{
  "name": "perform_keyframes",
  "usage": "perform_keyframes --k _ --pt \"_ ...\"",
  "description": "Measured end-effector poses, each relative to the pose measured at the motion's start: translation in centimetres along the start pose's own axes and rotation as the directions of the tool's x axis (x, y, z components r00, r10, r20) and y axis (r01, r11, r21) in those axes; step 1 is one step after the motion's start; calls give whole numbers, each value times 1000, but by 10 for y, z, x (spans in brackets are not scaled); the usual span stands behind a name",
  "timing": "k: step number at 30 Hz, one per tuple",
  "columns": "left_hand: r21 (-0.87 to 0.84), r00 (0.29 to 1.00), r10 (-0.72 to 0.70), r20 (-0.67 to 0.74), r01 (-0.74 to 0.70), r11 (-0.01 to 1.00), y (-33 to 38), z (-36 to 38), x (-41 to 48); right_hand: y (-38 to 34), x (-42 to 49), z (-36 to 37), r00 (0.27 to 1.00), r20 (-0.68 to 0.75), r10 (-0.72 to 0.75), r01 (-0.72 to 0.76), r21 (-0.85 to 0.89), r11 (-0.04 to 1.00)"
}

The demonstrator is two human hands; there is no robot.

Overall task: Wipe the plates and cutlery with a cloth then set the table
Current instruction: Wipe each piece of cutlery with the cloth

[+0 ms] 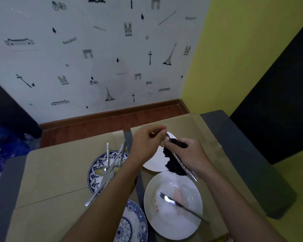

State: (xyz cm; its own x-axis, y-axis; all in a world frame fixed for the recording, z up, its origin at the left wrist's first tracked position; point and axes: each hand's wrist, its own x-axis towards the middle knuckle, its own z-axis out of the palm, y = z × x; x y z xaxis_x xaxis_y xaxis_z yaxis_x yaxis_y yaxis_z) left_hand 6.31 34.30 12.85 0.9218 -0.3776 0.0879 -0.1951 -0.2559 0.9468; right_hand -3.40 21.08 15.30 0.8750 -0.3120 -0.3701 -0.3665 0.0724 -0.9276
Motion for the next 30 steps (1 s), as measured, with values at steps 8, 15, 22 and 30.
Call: perform_keyframes --k 8,15,22,30 --pt "-98 999 -20 -36 16 995 -9 -12 3 4 -5 -16 980 192 43 -19 -126 992" --pt "-113 984 -84 -158 67 991 -19 -18 -5 9 -6 -39 972 215 94 -52 -193 980" --pt "-165 957 -248 -154 222 961 -24 -13 -14 13 -4 -42 997 -39 69 -68 37 997" --pt "-71 954 -284 96 291 954 -17 -10 -24 19 10 -39 915 -403 5 64 159 985"
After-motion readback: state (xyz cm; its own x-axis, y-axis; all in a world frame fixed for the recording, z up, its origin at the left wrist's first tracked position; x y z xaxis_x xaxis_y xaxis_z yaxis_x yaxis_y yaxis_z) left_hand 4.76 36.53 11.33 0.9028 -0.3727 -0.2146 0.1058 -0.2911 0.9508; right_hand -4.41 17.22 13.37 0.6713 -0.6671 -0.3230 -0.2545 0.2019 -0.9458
